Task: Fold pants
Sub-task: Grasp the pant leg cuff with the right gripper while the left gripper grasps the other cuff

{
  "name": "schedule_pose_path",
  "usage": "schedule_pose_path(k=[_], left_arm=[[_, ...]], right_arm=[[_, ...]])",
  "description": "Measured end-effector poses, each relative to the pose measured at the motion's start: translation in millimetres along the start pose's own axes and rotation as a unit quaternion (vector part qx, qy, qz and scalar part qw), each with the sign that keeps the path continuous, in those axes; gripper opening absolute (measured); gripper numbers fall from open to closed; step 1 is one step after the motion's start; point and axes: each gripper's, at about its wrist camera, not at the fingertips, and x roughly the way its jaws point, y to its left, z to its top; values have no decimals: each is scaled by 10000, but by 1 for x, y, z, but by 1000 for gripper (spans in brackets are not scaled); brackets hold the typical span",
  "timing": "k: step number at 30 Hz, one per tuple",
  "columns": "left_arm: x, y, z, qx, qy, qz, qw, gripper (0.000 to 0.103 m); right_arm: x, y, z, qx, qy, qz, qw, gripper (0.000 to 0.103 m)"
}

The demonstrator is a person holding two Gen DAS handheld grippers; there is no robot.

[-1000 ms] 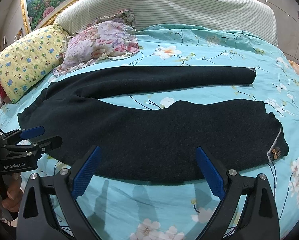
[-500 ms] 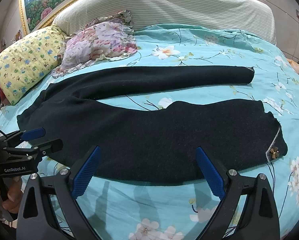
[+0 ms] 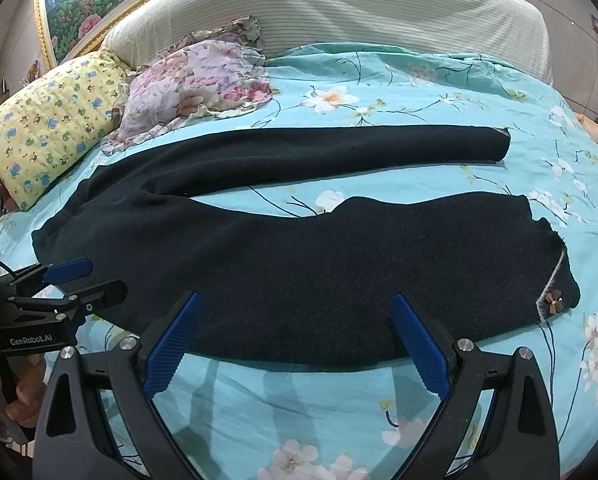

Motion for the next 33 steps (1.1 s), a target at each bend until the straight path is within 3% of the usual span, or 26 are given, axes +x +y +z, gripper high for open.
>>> schedule_pose_path(k=[8,17,26,33], left_arm=[[1,-3,16,365,-65,-84,9993,86],[5,0,60,857,-177,-251,9958,86],[30,-5,106,1312,-18,-551,9898,86],[62,-13,143,1722,81,-775,9820,86]], right_arm=[[-3,-12,10,198,-15,-44,9998,95],[-2,-35,30,425,-44,-106,9990,95],[8,-64,58,720,-28,-207,9972,95],[21,-98,91,1384,56,-246,9900,95]])
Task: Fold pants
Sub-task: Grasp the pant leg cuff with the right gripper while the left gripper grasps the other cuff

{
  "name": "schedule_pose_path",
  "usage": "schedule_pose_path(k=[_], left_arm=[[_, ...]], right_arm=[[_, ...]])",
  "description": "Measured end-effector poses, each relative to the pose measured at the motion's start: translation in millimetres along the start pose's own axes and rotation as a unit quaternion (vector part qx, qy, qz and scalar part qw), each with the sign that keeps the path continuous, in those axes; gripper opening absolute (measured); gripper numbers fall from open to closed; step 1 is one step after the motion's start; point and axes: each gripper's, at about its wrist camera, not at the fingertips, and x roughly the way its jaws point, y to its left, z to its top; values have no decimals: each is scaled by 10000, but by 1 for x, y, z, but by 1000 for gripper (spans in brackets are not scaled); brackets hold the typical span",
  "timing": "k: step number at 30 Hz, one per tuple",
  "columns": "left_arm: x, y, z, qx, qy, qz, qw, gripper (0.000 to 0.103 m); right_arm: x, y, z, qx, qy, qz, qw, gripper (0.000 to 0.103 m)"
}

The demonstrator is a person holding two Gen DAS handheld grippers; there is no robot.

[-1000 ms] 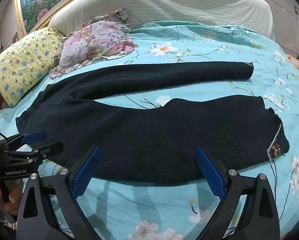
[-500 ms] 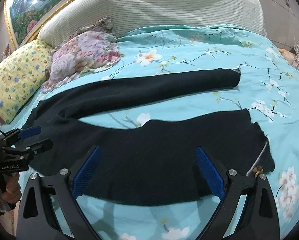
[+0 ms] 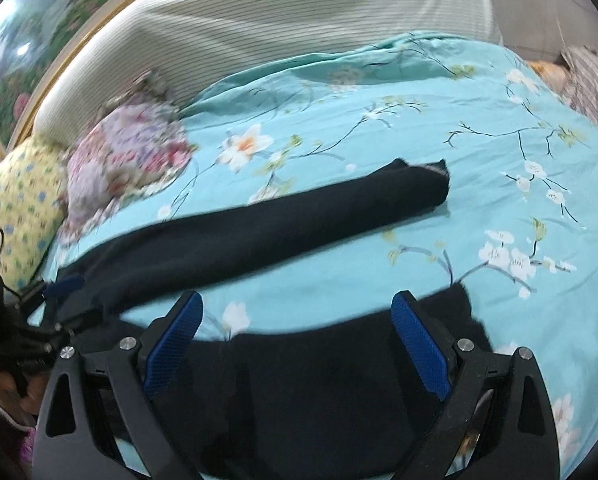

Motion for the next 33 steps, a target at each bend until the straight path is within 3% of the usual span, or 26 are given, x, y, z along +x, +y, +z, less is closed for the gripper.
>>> schedule_pose_path(k=[5,9,16,22,24,27,29,32,33], left_arm=[[24,17,28,24,84,-163,9998,86],[46,25,55,325,174,-302,9989,86],[90,29,90,753,520,-508,9945,86],[124,16,98,1243,924,-748,9851,86],[132,13,97,1368,1010,-679,9831,84],[144,7,92,1522,1300,-855,9760,67],[141,3,89,1563,1302,-979,9742,46],[128,-6,82,1695,1261,-1078,9715,20],[121,-10,79,1780,1208,-1057,9709,18]], right_arm=[[13,-17,23,581,60,12,9983,95],[23,-31,38,1107,96,22,9938,95],[49,-58,55,2082,343,192,9773,95],[62,-70,64,2423,400,196,9692,95],[64,-77,66,2553,350,197,9660,95],[68,-83,68,2705,363,167,9619,90],[72,-85,67,2714,418,96,9615,83],[76,-89,66,2688,503,-21,9619,63],[75,-91,65,2700,503,-76,9615,55]])
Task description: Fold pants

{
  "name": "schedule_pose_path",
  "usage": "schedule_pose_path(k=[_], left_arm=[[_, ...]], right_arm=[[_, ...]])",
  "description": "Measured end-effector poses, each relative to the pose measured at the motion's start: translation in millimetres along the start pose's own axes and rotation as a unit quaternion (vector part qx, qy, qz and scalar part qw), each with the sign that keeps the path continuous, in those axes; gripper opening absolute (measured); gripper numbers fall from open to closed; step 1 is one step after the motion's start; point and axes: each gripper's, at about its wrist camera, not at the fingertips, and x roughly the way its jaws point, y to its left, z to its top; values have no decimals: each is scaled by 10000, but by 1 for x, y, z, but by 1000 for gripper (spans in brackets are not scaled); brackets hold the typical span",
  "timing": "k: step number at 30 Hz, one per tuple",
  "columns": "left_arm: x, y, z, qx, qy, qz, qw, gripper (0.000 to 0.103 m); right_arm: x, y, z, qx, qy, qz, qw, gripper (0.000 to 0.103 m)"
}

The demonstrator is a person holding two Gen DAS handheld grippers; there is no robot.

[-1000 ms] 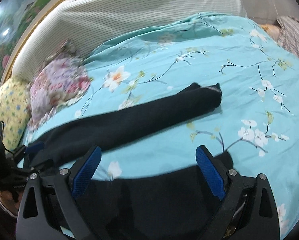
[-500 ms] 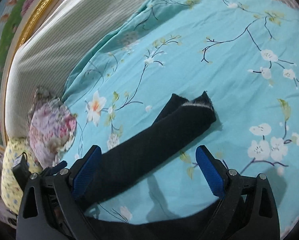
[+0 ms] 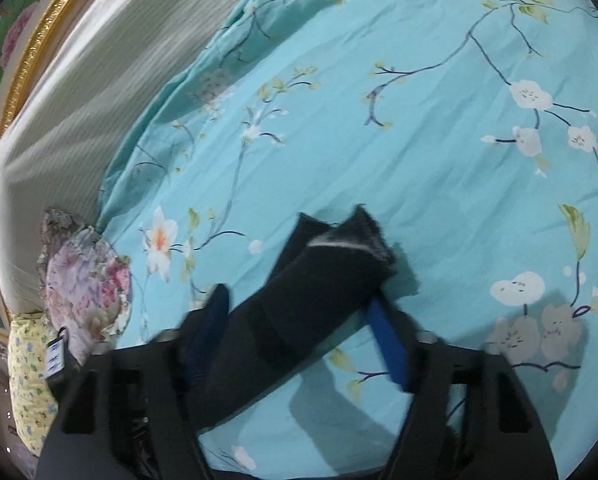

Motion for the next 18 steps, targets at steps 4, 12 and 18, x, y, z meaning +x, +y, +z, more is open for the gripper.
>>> schedule_pose_path(k=[4,12,18], left_arm=[[-22,-25,-15,165,-224,-3,9996,11],[-68,-57,-52,-134,-677,-138,9975,8],[-95,-87,-73,-347,-897,-109,9953,7]], right_arm=[[-7,-7,-1,-49,-129,-63,9999,29],[-28,-18,-17,-229,-271,203,9992,12],[-53,-20,-29,-327,-451,739,9957,11]])
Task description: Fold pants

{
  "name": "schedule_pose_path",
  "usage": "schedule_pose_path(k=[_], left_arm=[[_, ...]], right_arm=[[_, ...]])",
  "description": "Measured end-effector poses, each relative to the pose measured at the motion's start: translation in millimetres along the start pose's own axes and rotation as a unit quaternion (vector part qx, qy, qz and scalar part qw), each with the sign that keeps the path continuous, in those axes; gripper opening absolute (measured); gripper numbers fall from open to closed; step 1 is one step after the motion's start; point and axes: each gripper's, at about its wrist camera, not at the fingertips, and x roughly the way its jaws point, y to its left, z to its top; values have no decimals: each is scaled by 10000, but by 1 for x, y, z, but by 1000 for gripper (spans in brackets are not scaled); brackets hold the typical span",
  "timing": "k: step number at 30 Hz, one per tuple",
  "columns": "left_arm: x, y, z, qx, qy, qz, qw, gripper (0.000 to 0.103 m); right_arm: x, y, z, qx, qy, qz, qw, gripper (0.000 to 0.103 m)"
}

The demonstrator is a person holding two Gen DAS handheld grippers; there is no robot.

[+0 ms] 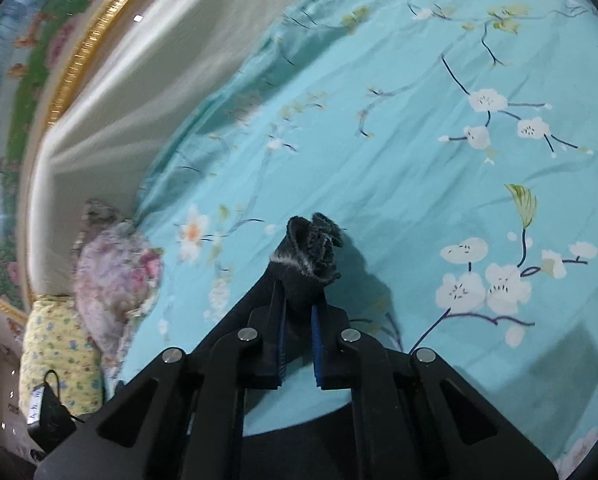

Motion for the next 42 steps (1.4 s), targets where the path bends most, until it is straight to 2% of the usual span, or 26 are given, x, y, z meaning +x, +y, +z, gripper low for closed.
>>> schedule_pose_path(k=[9,15,22,30,32,36,38,40,42], left_arm=[[-33,-32,-29,-378,-293,-23,9989,7],[-35,-47,-43,-480,-292,-35,9984,7],[-27,-68,-62,-256,-164,158,9994,8],[-5,-72,-82,-522,86,102,9985,9],[-1,-72,-85,-585,149,71,9982,12],[3,-74,-92,-732,222,5,9971,21],[3,-74,-97,-827,246,-37,9963,32],[1,-74,-101,-939,225,-76,9953,34],[-4,-72,-105,-1065,194,-63,9941,35]], right_arm=[[-46,-6,-25,-195,-21,361,9992,11],[-63,-21,-49,-132,41,289,9995,11],[-71,-35,-69,-57,47,209,9998,11],[-65,-51,-82,107,122,-40,9999,11],[-66,-54,-85,173,156,-20,9997,14],[-76,-52,-87,136,86,-165,9997,27],[-85,-49,-88,21,-55,-362,9993,35],[-94,-44,-89,-71,-222,-486,9985,44],[-101,-37,-90,-192,-373,-556,9976,46]])
